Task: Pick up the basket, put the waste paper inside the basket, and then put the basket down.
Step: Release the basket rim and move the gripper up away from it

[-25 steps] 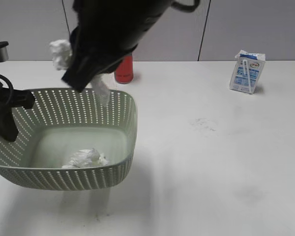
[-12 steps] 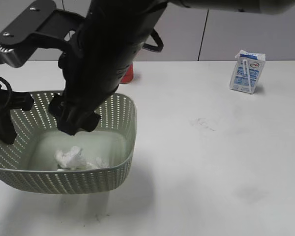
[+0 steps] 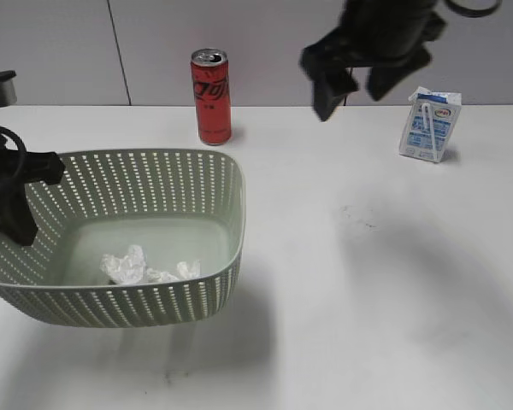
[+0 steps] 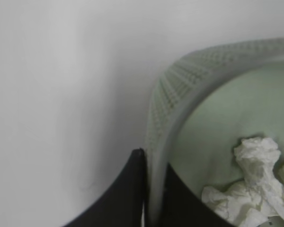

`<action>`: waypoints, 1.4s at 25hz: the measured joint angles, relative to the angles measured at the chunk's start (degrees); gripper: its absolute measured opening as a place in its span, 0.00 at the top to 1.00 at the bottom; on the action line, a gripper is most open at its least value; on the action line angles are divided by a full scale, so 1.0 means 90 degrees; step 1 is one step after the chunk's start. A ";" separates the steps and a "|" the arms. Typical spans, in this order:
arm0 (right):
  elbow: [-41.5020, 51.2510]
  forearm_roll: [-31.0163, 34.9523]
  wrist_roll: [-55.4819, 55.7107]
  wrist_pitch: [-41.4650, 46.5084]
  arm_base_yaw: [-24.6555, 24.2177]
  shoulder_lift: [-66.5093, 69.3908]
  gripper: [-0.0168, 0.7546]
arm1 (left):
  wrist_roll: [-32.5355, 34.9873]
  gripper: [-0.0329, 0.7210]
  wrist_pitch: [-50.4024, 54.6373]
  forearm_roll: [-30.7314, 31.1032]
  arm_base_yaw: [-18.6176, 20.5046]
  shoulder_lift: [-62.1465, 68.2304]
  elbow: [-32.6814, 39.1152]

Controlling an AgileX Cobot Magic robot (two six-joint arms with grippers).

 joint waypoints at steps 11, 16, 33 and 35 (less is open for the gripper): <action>0.0081 0.0159 0.0167 0.0665 -0.2627 -0.0159 0.21 | 0.0000 0.95 0.0167 -0.0335 0.0000 0.0785 -0.0824; 0.0691 0.0189 0.0173 0.0672 -0.2740 -0.1178 0.22 | 0.0000 0.95 0.0186 -0.0356 -0.0146 0.1309 -0.1407; 0.4661 -0.0025 0.0208 0.0708 -0.2740 -0.7307 0.22 | 0.0000 0.95 -0.0592 -0.0178 -0.0505 0.2987 -0.2735; 0.5133 -0.0111 0.0214 0.0708 -0.2740 -0.7933 0.22 | 0.0000 0.95 -0.0710 -0.0151 -0.0505 0.3064 -0.2741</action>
